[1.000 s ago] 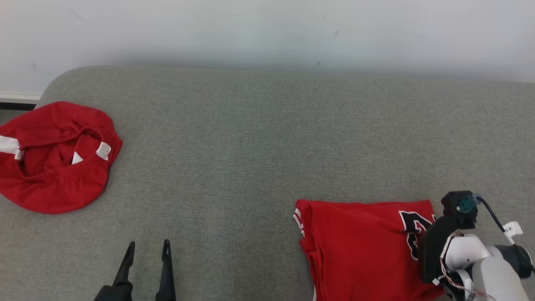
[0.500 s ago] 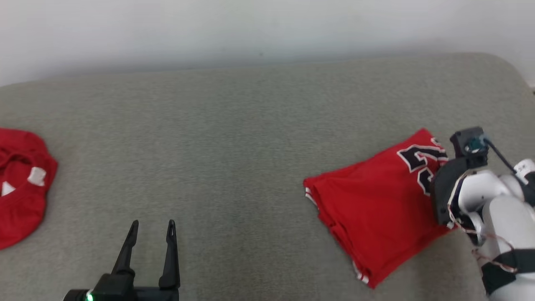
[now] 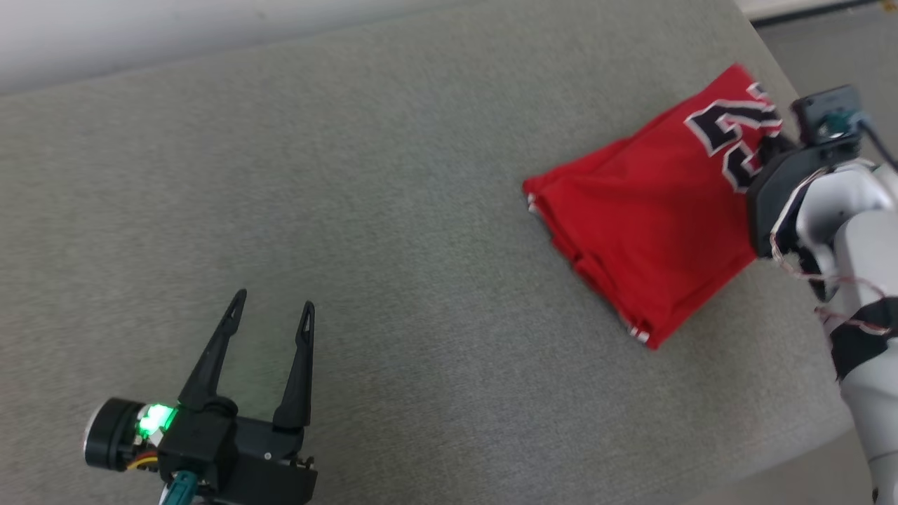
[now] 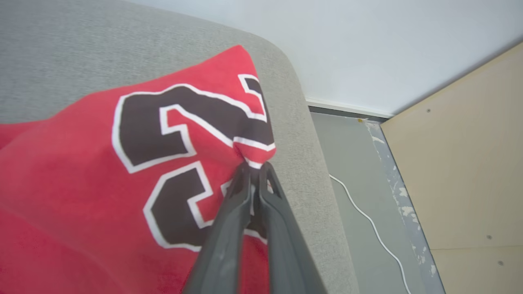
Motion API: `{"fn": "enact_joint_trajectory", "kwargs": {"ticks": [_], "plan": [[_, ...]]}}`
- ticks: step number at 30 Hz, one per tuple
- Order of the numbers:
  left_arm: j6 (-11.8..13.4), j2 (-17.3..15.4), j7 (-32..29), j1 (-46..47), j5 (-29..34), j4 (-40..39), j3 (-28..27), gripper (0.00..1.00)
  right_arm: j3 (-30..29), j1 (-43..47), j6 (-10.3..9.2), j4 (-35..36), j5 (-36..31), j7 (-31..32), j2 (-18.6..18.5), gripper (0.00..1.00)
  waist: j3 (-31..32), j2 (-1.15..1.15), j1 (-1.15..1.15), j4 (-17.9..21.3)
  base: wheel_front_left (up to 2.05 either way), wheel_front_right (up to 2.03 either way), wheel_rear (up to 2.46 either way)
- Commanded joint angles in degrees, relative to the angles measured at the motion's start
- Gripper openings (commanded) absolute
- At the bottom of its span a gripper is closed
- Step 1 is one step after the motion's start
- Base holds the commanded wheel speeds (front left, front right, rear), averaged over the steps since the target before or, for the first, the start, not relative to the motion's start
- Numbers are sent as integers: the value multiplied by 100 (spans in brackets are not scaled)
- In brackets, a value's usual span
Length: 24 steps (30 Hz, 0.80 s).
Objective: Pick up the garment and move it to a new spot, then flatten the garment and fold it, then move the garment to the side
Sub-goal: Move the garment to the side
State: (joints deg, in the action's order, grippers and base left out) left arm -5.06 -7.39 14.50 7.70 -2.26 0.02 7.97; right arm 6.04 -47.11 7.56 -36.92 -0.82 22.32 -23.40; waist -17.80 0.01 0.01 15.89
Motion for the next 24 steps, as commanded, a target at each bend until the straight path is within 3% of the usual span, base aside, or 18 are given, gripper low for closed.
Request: {"fn": "enact_joint_trajectory", "kwargs": {"ticks": [1, 12, 21, 22, 23, 24], "plan": [[-27, -102, -50, 133, 62, -111, 20, 100, -151, -209, -17, -129, -105, -218, 82, 0, -842, -1, -1, 772, 0, 0, 0], [-103, -496, -572, 102, 152, -839, 188, 100, -1175, -1073, -17, -919, -1158, -1438, 234, 0, -1418, -1, -1, 1240, 0, 0, 0], [-125, -617, -742, -24, 80, -989, 276, 100, -2016, -1166, -17, -1025, -2053, -2081, 274, 2, -1436, -1, -1, 1183, 0, 0, 0], [-121, -620, -748, -39, 80, -989, 280, 100, -2034, -1171, -17, -1039, -2155, -2148, 291, 84, -1421, -1, -1, 1160, 0, 0, 0], [-116, -619, -758, -48, 71, -994, 287, 100, -2078, -1195, -17, -1026, -2225, -2234, 303, 100, -1414, -1, -1, 1136, 0, 0, 0], [-108, -620, -764, -41, 65, -1000, 288, 100, -2124, -1219, -17, -1007, -2323, -2308, 297, 100, -1412, -1, -1, 1106, 0, 0, 0]]}}
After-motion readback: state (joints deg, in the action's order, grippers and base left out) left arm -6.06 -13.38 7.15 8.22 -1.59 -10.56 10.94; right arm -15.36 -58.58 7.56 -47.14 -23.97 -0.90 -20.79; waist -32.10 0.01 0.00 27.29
